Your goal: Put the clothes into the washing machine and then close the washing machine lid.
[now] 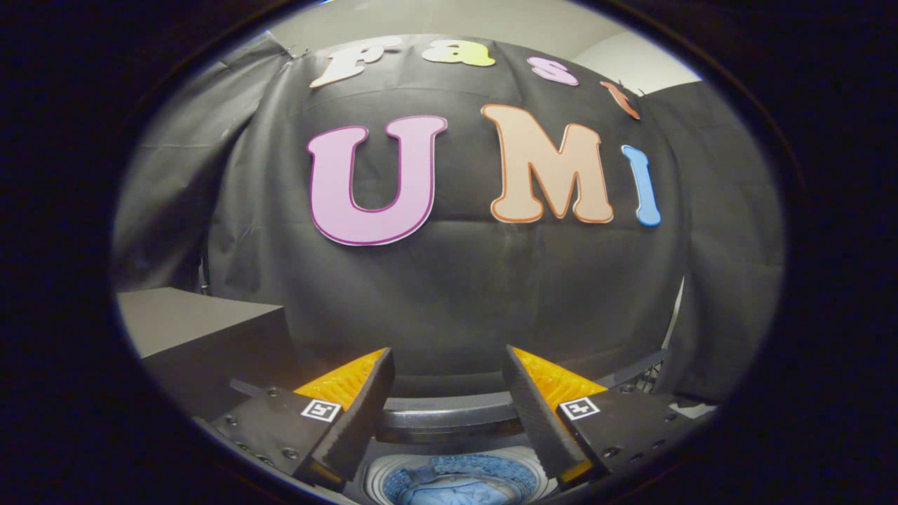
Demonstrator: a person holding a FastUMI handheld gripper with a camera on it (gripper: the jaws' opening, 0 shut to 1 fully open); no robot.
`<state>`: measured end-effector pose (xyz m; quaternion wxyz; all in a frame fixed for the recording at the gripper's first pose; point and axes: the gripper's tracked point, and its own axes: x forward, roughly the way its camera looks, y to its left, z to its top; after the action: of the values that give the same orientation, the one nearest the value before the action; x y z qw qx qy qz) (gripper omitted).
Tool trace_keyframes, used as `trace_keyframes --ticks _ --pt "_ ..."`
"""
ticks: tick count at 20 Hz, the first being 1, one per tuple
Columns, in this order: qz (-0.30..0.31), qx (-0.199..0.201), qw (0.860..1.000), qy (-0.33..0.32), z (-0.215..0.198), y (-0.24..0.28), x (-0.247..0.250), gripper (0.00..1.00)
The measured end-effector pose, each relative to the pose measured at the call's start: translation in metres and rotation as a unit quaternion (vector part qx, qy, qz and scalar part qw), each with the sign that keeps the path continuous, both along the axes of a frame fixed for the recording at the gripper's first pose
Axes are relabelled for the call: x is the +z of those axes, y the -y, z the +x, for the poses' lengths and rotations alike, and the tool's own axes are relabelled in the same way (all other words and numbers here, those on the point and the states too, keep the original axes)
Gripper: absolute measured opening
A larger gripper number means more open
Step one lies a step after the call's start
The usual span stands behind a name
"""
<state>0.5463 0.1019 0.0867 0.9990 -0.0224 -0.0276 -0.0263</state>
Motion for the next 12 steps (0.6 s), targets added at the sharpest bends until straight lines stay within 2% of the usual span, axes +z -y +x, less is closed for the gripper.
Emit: trace_keyframes --ticks 4,7,12 --pt "0.017 0.0 0.998 -0.06 -0.001 0.0 -0.005 0.97" --pt "0.004 -0.005 0.998 -0.058 -0.007 -0.001 0.008 0.96" --pt "-0.016 -0.003 0.999 -0.046 -0.004 -0.003 0.0 0.96"
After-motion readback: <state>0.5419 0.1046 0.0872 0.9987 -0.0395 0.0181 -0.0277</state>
